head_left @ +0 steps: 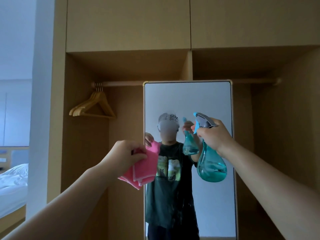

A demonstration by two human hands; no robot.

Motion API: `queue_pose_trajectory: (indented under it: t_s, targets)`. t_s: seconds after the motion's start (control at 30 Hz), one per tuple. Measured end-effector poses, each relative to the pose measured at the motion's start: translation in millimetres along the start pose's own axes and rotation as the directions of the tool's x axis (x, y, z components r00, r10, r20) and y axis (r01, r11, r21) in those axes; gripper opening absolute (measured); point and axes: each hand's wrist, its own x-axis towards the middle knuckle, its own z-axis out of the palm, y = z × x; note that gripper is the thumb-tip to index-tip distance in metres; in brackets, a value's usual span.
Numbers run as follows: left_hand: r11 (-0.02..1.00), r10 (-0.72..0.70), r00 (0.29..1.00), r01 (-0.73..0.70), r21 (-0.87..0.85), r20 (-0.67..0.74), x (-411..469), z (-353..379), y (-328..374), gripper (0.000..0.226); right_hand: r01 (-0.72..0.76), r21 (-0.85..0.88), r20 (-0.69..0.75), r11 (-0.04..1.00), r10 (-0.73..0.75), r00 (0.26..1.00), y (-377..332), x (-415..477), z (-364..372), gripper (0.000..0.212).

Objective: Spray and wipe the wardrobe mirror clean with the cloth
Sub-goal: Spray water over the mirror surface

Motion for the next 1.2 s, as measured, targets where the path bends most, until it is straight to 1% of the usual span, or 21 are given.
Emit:
queue_pose_trajectory:
  t_s: [0.1, 0.17, 0.23, 0.33, 0.37, 0.43, 0.53, 0.6, 0.77, 1.03, 1.2]
  targets:
    - [0.999, -0.014, 1.000, 0.015, -0.038, 0.023, -0.5, 2.7, 4.9, 0.024, -0.022, 0.007, -0.021, 1.000, 0.023, 1.000, 1.5, -4.7, -9.6, 0.020]
    - [0.999, -0.010, 0.999, 0.011, -0.034, 0.037, 0.1, 5.9, 7.9, 0.030, -0.028, -0.014, -0.030, 1.000, 0.028, 0.999, 3.0, -6.3, -17.0, 0.021]
    - [0.999, -0.008, 0.999, 0.010, -0.030, 0.042, 0.8, 9.1, 11.1, 0.032, -0.047, -0.039, -0.046, 0.998, 0.046, 0.998, 5.6, -7.3, -24.5, 0.014]
    - [1.000, 0.014, 1.000, -0.013, -0.014, 0.020, 2.0, 13.0, 15.6, 0.035, -0.093, -0.070, -0.064, 0.993, 0.089, 0.994, 6.9, -9.1, -34.5, 0.014]
    - [1.000, 0.022, 1.000, -0.022, -0.010, 0.010, 2.2, 14.1, 17.2, 0.036, -0.103, -0.080, -0.066, 0.991, 0.098, 0.993, 6.6, -9.9, -37.1, 0.009]
    - [1.000, 0.031, 1.000, -0.031, -0.006, -0.003, 3.0, 16.0, 20.0, 0.033, -0.099, -0.083, -0.082, 0.992, 0.092, 0.992, 8.0, -9.7, -40.9, 0.009]
    - [0.999, 0.039, 0.999, -0.039, 0.006, -0.007, 4.1, 17.5, 23.3, 0.029, -0.089, -0.148, -0.121, 0.985, 0.072, 0.990, 12.6, -9.6, -46.0, 0.014]
    - [0.999, 0.046, 0.999, -0.046, -0.003, -0.009, 4.2, 18.0, 24.9, 0.028, -0.081, -0.166, -0.133, 0.983, 0.059, 0.989, 16.8, -9.9, -49.0, 0.012]
    - [0.999, 0.042, 0.999, -0.042, -0.015, -0.011, 3.7, 19.4, 27.2, 0.028, -0.121, -0.110, -0.191, 0.986, 0.099, 0.977, 22.2, -6.8, -59.1, 0.006]
    - [0.999, 0.037, 0.999, -0.037, 0.008, -0.015, 5.9, 21.0, 33.8, 0.029, -0.141, -0.170, -0.260, 0.975, 0.094, 0.961, 23.9, -6.4, -83.1, 0.022]
    - [0.999, 0.033, 0.999, -0.032, 0.011, -0.006, 6.0, 22.9, 39.3, 0.028, -0.143, -0.192, -0.244, 0.971, 0.093, 0.965, 28.2, -8.5, -94.4, 0.019]
